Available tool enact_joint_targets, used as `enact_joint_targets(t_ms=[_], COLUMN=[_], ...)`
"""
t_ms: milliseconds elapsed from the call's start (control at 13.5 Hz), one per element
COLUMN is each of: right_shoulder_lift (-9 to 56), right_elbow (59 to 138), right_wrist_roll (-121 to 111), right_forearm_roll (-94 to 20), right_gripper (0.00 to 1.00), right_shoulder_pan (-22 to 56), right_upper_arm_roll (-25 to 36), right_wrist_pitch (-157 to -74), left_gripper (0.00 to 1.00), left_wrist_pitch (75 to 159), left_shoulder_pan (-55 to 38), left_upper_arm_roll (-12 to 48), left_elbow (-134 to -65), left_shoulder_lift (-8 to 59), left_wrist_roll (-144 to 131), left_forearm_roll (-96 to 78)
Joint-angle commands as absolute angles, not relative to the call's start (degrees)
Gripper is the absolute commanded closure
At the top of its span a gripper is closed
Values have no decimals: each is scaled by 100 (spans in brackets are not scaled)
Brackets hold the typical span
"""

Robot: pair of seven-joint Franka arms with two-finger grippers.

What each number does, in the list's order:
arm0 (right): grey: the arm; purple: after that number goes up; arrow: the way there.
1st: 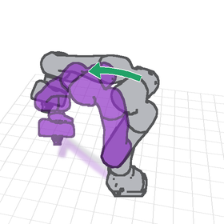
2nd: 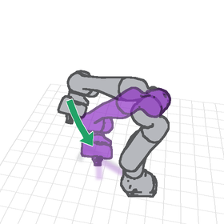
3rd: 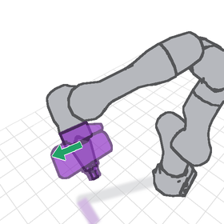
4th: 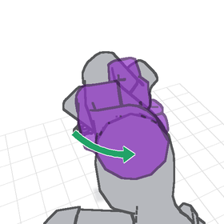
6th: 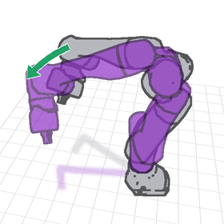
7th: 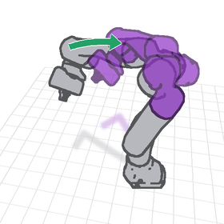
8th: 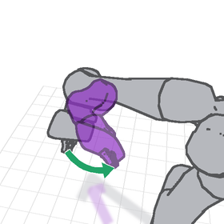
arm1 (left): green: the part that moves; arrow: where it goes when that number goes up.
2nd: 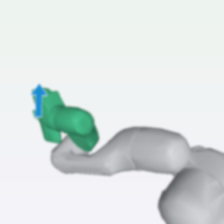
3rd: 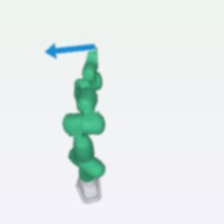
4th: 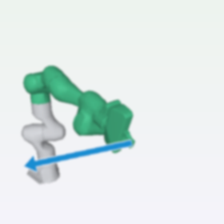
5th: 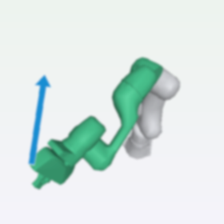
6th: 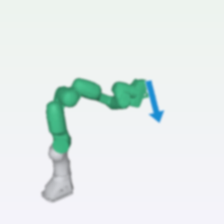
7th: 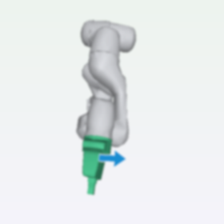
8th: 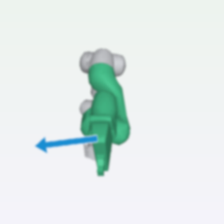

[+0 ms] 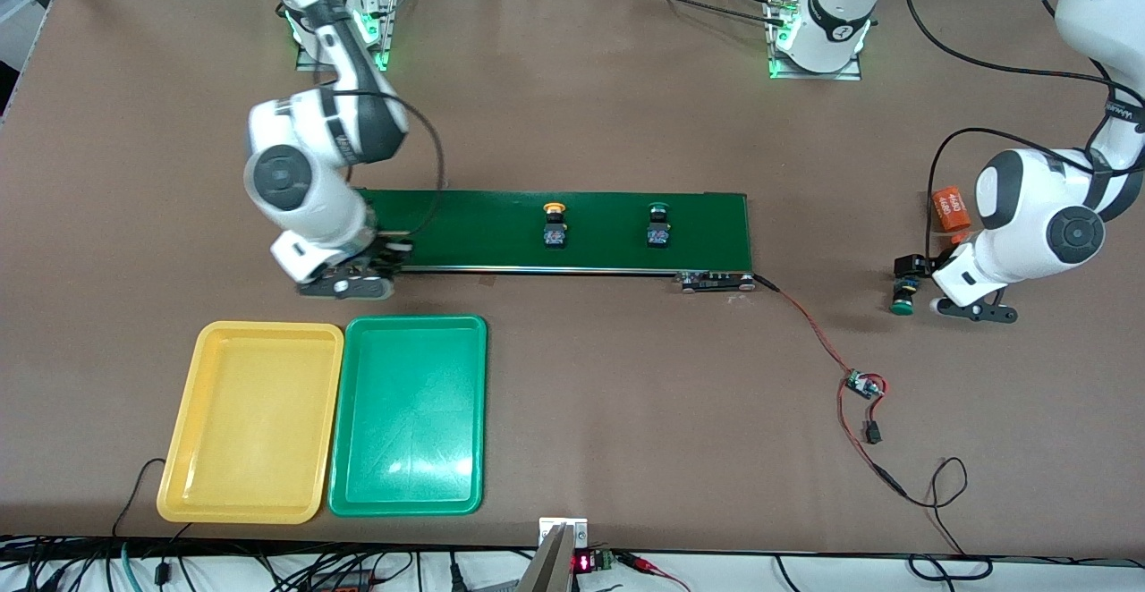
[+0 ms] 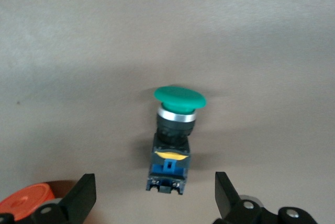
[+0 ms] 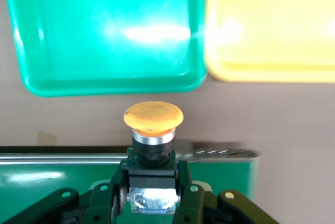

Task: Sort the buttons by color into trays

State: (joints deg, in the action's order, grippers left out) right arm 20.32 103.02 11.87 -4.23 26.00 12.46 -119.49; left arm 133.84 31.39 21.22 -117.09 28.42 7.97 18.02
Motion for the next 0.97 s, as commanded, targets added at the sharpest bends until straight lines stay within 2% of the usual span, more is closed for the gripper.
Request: enact_joint_targets(t_ms=[0, 149, 446, 520, 669, 891], right_shoulder_lift=[2442, 2741, 3391, 3532, 3804, 4182], right_elbow=[9381, 8888, 8219, 8113, 7981, 7972], right_wrist_roll=[267, -218, -860, -957, -1159, -1538], right_forearm_roll=[-448, -492, -510, -510, -510, -501], right_gripper=[81, 81, 80, 80, 80, 79], right_shoulder_pan=[1919, 1513, 1012, 924, 774, 580], right_upper_arm_roll=[1213, 1204, 1178, 1178, 1169, 1160], right_wrist_pitch=[-11357, -11110, -11179, -11206, -11477, -12197], left_gripper=[0, 0, 0, 3, 33, 59], left_wrist_pitch=[13333, 13333, 13333, 13333, 13333, 13324], left_shoulder_pan=[3138, 3164, 3173, 3164, 3138, 3138], left_upper_arm_roll=[2145, 2145, 2145, 2145, 2145, 2145], left_elbow=[-11567, -11470, -11522, -11522, -11540, -11540], left_shoulder_lift=[2944, 3076, 3085, 3094, 3094, 3120], left_wrist_roll=[1413, 1573, 1652, 1661, 1670, 1661], left_forearm_roll=[1898, 1898, 1775, 1775, 1775, 1775])
